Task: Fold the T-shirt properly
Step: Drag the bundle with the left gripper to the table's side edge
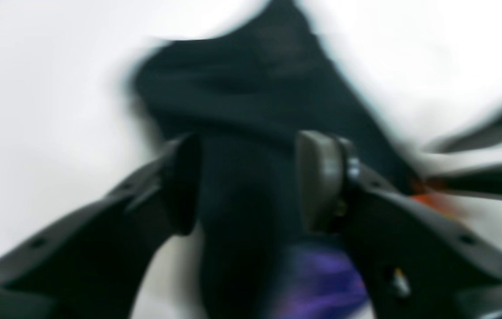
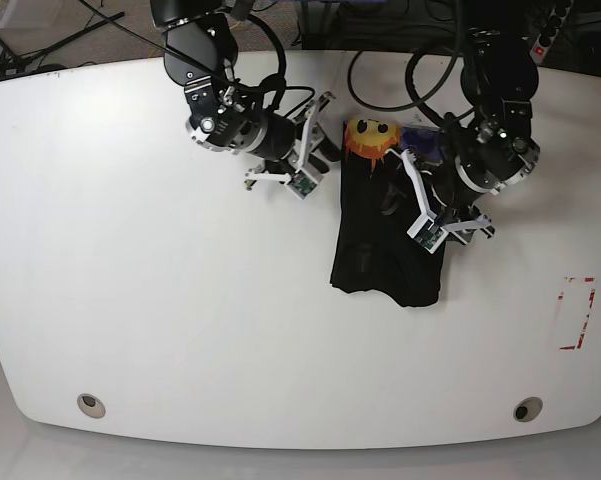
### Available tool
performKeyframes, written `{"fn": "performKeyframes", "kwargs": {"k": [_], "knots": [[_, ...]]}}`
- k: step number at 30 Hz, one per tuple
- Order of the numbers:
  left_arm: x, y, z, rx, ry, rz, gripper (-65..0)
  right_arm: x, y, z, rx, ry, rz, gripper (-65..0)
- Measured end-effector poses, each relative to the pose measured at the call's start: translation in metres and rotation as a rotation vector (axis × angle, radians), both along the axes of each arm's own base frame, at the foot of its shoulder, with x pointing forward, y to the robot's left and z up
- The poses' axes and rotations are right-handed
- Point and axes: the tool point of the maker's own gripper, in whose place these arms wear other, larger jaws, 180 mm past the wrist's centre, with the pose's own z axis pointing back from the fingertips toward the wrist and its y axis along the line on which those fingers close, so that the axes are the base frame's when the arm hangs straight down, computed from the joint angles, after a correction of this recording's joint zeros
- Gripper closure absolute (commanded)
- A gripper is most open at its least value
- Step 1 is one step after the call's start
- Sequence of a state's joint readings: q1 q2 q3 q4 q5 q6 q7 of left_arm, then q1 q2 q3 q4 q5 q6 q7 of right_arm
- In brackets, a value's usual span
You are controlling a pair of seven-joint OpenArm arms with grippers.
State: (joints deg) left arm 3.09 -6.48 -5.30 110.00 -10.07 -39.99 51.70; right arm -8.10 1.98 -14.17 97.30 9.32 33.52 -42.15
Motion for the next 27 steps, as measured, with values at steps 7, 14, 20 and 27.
{"fn": "performKeyframes", "kwargs": {"k": [7, 14, 20, 27], "knots": [[0.001, -0.012, -0.027, -0.080, 0.081, 0.246, -45.3, 0.015, -0.044, -0.007, -0.050, 0.000, -0.101, -15.2], [0.000, -0.019, -0.085, -0.198, 0.144, 0.317, -45.3, 0.025, -0.072, -0.008, -0.066, -0.003, -0.178, -15.2], [0.007, 0.007, -0.102, -0.225, 0.109, 0.309, -45.3, 0.030, -0.085, 0.002, -0.087, -0.025, -0.206, -15.2], [0.000, 0.134, -0.106, -0.079, 0.097, 0.448, -45.1, 0.035, -0.085, 0.017, -0.088, -0.066, -0.205, -15.2]]}}
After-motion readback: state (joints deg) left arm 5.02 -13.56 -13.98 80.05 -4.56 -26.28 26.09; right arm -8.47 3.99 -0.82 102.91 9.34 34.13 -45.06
